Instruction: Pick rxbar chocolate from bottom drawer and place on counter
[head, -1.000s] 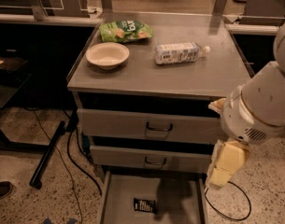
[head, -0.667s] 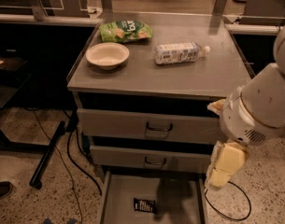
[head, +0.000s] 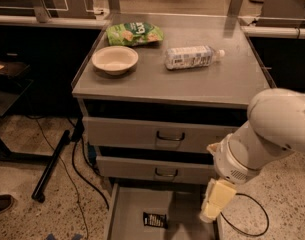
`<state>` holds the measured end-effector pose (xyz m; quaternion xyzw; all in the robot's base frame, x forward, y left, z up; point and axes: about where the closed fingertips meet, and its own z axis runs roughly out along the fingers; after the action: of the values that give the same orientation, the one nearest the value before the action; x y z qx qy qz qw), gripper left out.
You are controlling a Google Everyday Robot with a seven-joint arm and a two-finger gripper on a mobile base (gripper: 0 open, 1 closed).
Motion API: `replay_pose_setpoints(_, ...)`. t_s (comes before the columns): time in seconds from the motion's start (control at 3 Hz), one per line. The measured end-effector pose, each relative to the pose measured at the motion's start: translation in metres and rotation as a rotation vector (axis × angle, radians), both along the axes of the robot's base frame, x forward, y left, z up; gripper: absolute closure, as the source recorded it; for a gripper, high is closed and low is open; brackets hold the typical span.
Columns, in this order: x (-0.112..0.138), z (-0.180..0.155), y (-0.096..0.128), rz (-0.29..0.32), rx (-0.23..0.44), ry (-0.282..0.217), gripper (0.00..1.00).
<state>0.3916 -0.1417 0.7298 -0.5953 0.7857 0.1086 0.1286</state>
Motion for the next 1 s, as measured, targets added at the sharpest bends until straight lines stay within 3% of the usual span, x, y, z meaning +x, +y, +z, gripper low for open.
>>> replay_pose_setpoints(0.33,0.008,-0.042,0.001,-0.015,-0.01,0.042,0.0)
replay_pose_setpoints(1.0,0.013,-0.063,0.004,-0.014,0.032,0.04,0.0)
